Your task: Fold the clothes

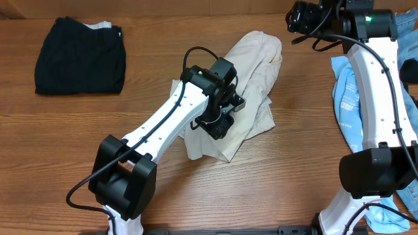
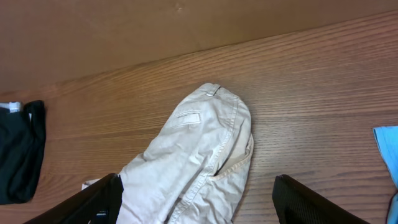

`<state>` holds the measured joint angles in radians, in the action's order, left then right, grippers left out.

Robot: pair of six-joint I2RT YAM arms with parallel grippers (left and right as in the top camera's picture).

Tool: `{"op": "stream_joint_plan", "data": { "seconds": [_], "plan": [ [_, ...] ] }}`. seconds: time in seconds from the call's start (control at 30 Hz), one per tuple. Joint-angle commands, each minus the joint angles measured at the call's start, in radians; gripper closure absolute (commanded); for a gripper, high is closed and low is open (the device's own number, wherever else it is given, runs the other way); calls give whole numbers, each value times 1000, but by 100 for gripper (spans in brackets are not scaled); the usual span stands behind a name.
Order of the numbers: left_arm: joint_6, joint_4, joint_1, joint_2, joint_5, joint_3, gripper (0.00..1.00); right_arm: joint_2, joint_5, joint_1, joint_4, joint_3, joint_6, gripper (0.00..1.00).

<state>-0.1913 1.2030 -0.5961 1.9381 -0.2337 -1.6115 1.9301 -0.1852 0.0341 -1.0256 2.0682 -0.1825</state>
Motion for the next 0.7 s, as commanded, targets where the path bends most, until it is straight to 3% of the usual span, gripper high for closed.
{"op": "stream_joint_plan", "data": {
  "seconds": [0.0, 0.37, 0.5, 0.67],
  "plan": [
    [-14, -5, -8, 5, -18, 10, 56, -2, 4, -2, 2, 27, 9, 18],
    [17, -54, -23, 54, 84, 45, 69, -2, 4, -2, 2, 27, 9, 18],
    [47, -75, -23, 63, 84, 45, 96, -2, 8, -2, 2, 27, 9, 18],
    [101, -16, -13, 46, 93, -19, 96, -2, 8, -2, 1, 27, 8, 18]
  ]
}}
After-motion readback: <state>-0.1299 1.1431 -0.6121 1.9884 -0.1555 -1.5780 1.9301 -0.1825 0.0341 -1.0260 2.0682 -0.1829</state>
